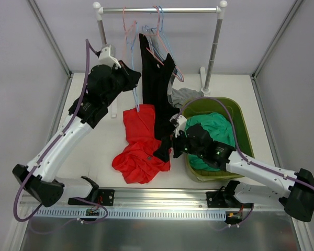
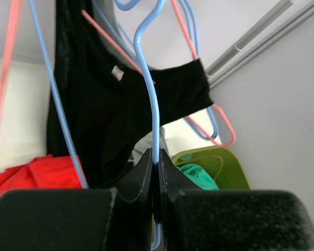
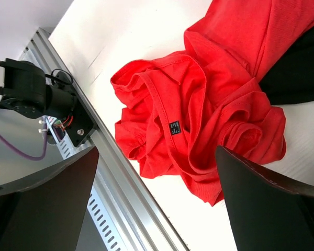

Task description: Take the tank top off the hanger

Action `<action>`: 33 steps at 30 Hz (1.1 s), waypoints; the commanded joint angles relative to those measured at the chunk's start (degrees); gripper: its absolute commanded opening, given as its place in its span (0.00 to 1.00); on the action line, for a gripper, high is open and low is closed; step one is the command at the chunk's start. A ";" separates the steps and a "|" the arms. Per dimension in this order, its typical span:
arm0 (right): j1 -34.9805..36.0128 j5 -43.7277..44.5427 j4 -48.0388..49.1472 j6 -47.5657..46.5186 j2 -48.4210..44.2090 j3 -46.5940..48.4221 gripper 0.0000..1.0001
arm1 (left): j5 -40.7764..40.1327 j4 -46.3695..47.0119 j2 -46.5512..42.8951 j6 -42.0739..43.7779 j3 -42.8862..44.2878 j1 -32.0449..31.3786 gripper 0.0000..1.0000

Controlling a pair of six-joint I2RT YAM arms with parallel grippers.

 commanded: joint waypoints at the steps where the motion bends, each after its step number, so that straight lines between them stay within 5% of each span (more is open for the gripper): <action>1: 0.42 0.74 1.26 1.43 -2.80 -1.13 0.99 | 7.77 2.07 2.69 -3.67 8.60 3.23 0.00; 22: 4.64 -3.39 -1.62 -2.43 -7.73 2.39 1.00 | 26.23 2.07 28.87 -12.73 32.08 17.39 0.00; 33: 4.99 -1.64 -2.51 -5.42 -5.28 4.05 1.00 | 25.45 1.81 26.61 -11.94 23.04 17.48 0.00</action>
